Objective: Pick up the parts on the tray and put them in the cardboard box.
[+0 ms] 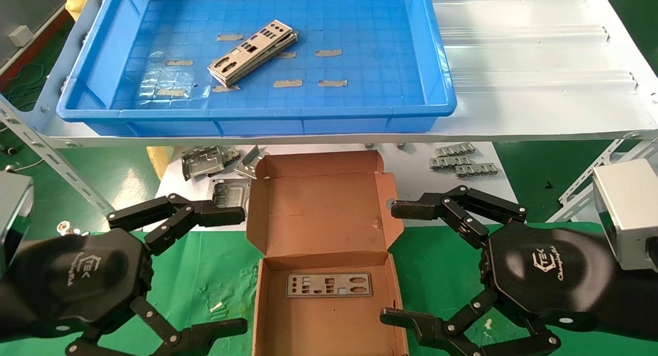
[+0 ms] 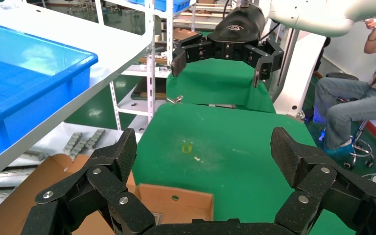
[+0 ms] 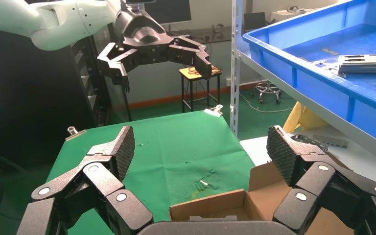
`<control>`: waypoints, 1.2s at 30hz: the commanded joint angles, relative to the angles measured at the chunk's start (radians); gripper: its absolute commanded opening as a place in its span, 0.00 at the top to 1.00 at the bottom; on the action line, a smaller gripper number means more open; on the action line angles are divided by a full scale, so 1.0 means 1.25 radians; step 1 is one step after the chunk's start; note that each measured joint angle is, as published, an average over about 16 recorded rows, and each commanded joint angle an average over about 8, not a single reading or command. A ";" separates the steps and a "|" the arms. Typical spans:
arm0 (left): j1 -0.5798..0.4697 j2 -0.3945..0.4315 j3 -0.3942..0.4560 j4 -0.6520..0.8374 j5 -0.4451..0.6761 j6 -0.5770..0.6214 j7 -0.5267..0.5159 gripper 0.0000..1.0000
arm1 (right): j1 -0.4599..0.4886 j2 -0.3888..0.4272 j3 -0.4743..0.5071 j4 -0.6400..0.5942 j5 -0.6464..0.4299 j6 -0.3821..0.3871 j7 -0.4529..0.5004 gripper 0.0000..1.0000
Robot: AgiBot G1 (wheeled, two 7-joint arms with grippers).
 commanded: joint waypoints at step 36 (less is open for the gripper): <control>0.000 0.000 0.000 0.000 0.000 0.000 0.000 0.00 | 0.000 0.000 0.000 0.000 0.000 0.000 0.000 0.00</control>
